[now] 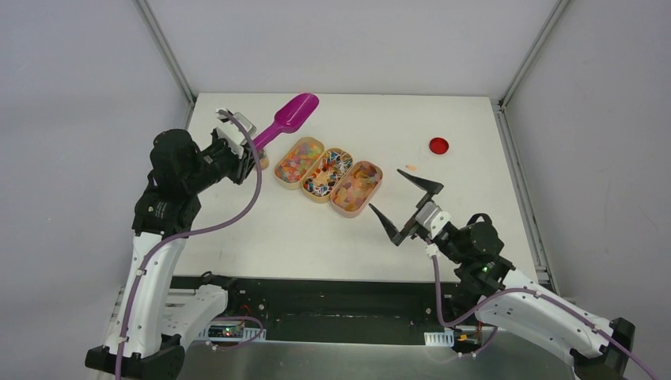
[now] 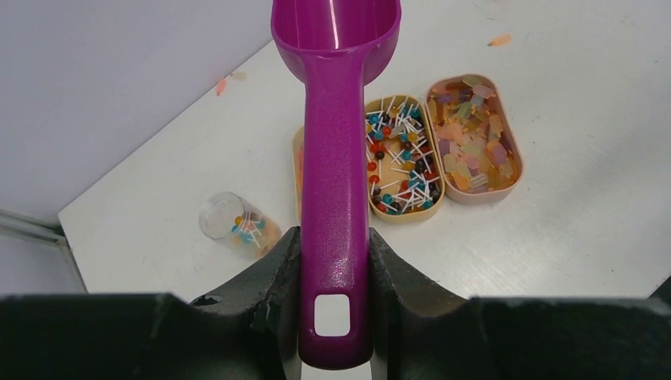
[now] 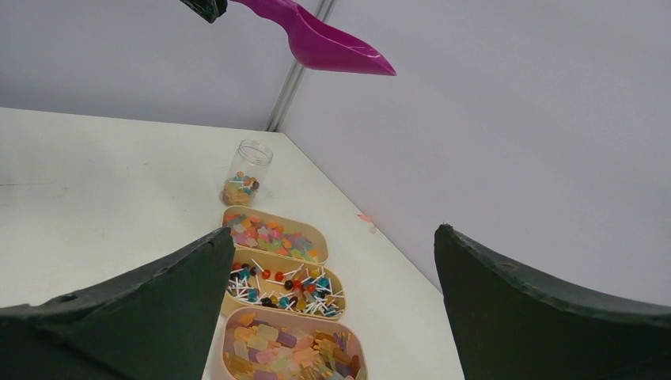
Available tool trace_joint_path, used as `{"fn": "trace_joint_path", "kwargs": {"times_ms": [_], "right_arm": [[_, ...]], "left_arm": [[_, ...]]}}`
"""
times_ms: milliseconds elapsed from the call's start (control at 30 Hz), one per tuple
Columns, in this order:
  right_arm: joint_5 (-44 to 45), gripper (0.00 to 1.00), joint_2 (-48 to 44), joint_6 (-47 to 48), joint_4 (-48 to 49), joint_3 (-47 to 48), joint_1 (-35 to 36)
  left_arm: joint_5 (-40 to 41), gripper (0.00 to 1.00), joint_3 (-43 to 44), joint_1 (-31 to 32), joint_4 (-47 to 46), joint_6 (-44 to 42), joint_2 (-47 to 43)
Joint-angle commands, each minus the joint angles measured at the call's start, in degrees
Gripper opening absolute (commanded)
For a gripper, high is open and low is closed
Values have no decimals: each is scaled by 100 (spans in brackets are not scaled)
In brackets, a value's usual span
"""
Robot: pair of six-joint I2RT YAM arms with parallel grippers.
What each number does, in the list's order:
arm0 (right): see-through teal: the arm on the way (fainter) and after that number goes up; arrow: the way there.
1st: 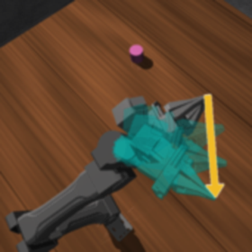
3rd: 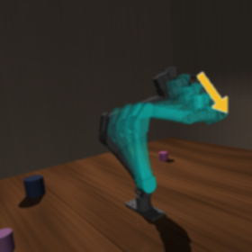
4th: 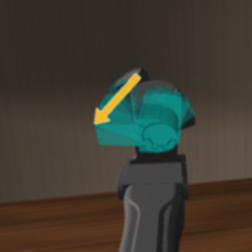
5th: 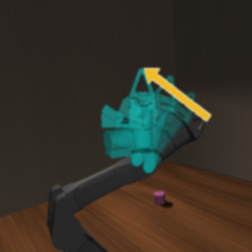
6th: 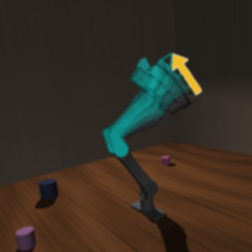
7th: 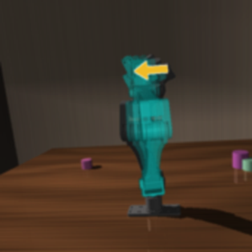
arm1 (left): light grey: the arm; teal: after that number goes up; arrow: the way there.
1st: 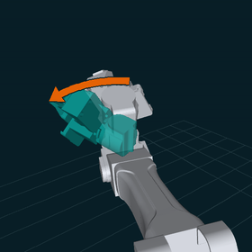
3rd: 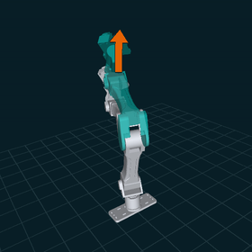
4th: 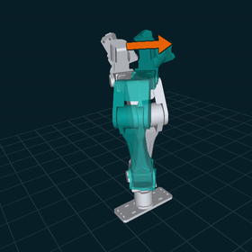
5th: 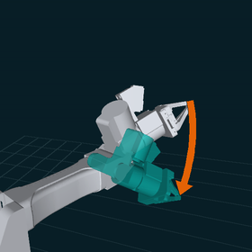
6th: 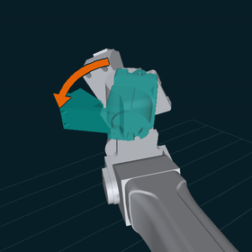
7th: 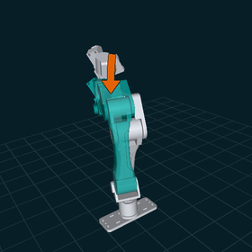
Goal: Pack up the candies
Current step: Scoop the fake candies from the storage box.
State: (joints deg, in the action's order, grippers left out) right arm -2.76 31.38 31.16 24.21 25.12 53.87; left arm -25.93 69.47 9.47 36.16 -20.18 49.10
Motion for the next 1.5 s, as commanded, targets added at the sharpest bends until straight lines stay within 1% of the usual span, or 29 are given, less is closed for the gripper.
{"fn": "trace_joint_path", "kwargs": {"times_ms": [0,100,267,333,400,467,667,867,1100,1467], "right_arm": [[179,99,-160,-157,44,14,-12],[232,99,-245,-154,32,19,-10],[577,99,-245,-141,-114,106,-13],[630,99,-267,-120,-85,75,-10],[663,99,-285,-110,-57,74,-11],[665,99,-291,-84,-115,131,-15],[759,99,-382,-47,-232,197,-12],[774,99,-350,-16,-232,186,-15],[808,99,-346,-5,-250,175,-15],[813,99,-312,-13,-215,109,-14]], "left_arm": [[-355,0,-174,141,-381,-21,-19],[-348,0,-354,213,-399,-53,-126],[-207,0,-689,434,-391,-121,-190],[42,0,-852,555,-396,-108,-195],[376,0,-883,656,-213,-16,-26],[642,0,-816,802,55,35,224],[1812,0,-325,1312,890,438,949],[2551,0,312,1928,1949,1030,1971],[2838,0,682,2273,2526,1341,2695],[2793,0,1057,2304,2703,1195,3147]]}}
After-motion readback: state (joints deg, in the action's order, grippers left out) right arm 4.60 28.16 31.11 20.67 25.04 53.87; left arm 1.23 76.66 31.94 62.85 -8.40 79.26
